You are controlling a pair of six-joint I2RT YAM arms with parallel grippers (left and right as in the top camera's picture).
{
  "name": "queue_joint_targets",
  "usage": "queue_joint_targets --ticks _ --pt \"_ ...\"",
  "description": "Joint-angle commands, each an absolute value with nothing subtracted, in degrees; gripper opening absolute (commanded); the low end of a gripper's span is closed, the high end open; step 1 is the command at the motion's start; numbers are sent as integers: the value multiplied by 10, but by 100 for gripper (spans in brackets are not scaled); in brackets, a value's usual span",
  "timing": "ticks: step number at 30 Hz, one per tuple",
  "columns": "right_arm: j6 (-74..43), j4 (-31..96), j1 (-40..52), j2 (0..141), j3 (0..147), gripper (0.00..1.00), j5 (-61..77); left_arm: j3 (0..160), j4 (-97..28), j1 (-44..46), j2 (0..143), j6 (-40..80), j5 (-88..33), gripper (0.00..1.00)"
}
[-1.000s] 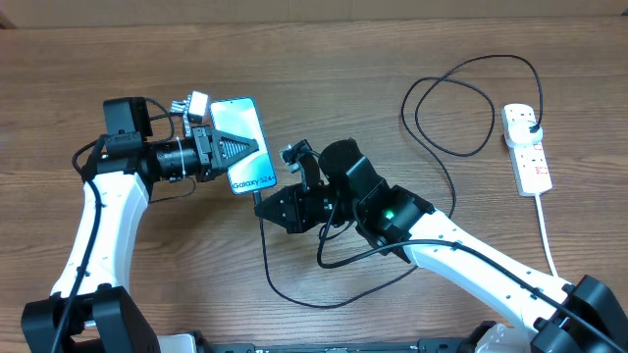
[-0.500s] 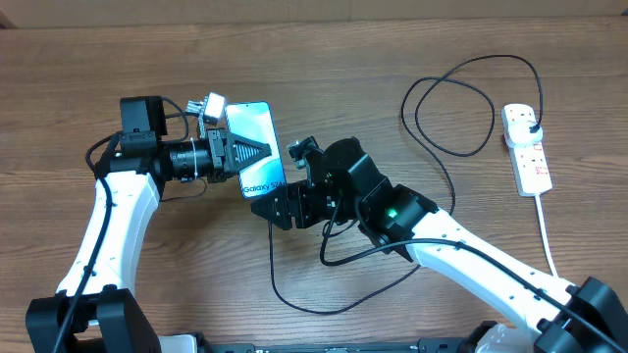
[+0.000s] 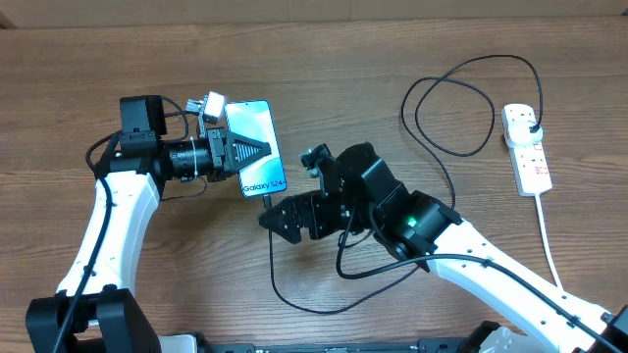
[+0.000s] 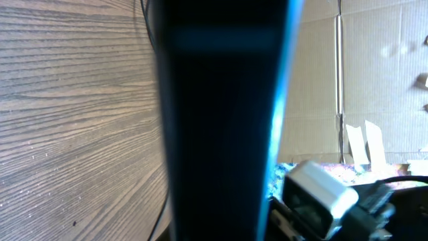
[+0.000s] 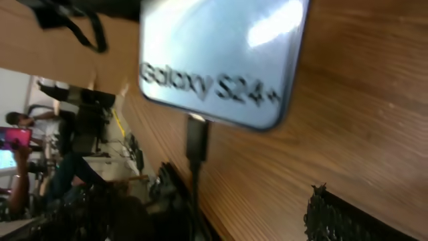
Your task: Plug charger to phone and switch on socket
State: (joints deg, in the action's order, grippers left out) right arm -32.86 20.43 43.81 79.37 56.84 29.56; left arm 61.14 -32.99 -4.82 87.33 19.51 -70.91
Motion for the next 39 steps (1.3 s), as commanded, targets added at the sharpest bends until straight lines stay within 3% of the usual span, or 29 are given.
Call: queue_joint_targets --ticks 1,13,15,19,31,39 --pt "-278 227 436 784 578 94 296 613 -328 -42 861 192 -724 4" --pt "-250 288 446 784 578 92 296 613 -331 -41 861 178 -727 4" --pt "-257 281 453 784 578 85 296 613 -340 -40 861 194 -728 4" --pt "-297 259 466 785 578 60 291 613 -360 -32 861 193 -731 4" --pt "-397 224 498 809 578 43 215 613 -356 -11 861 193 -731 4" --pt "-405 213 498 812 578 20 215 613 -333 -11 861 193 -729 4"
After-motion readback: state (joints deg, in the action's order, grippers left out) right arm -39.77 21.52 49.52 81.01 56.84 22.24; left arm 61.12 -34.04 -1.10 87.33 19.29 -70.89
